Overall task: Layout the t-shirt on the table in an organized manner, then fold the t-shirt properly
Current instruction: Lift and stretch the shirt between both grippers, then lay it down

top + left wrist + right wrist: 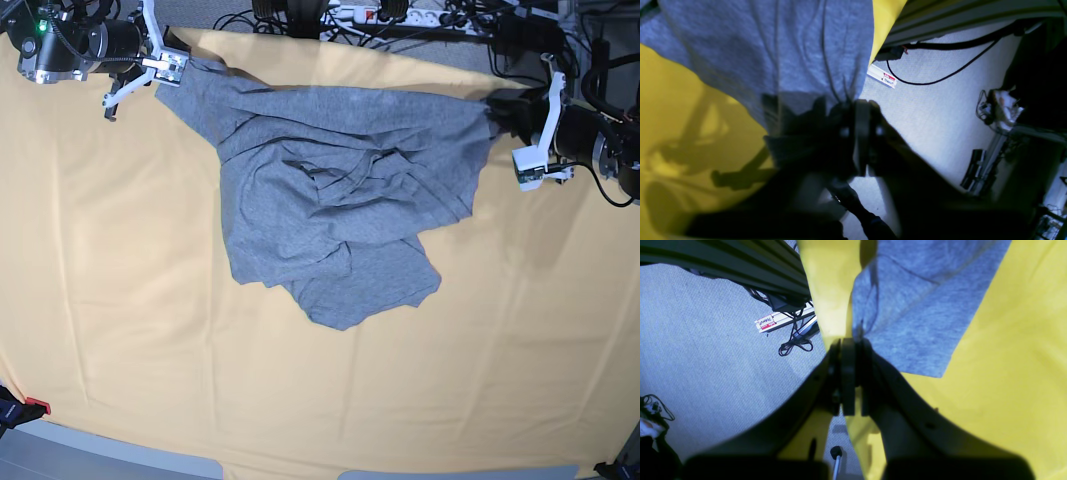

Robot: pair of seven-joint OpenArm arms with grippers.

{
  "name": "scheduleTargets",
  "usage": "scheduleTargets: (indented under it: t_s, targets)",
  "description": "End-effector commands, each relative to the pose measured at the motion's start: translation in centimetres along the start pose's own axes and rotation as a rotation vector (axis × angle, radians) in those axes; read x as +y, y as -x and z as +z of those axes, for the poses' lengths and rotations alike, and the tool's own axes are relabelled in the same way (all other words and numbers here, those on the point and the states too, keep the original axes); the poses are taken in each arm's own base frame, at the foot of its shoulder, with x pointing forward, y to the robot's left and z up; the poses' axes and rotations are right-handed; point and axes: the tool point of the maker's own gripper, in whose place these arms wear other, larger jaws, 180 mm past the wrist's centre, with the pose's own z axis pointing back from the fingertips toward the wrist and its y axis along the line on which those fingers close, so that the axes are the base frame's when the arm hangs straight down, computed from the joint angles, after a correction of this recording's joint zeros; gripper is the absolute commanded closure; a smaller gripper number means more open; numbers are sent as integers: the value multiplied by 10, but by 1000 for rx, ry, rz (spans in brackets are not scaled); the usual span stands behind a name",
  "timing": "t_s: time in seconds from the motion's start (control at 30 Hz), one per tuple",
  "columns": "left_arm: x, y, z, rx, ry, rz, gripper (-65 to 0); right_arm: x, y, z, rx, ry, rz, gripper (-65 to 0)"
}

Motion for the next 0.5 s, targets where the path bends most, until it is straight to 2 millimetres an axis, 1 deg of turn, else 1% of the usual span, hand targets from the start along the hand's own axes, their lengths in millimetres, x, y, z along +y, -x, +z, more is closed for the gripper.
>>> scheduleTargets:
  t_s: [0.0,0.03,0.07,0.1,0.13,0.17,0.37,0.47]
  targets:
    - [1,-4,9,-3,-16,-19,-298,1,-5,5,-20,-5,17,-60]
    - [2,-4,10,-4,-18,-20,-389,1,-5,5,-20,-5,17,-140]
    - [2,-5,10,-5,-20,-23,-442,1,-5,5,-20,-5,18,-220]
    - [3,-6,11,-7,-25,-26,-464,1,-5,5,-20,-4,18,-291]
    - [5,-8,13,-10,-32,-31,-465,1,-5,5,-20,-4,18,-338]
    - [7,-11,15,-14,-41,-39,-464,1,-6,5,-23,-4,18,-354]
    - [27,-42,44,-76,-160,-121,-464,1,-7,5,-28,-5,17,-353]
    - [29,-65,48,-199,-182,-140,-464,-2,-7,5,-26,10,-9,-353]
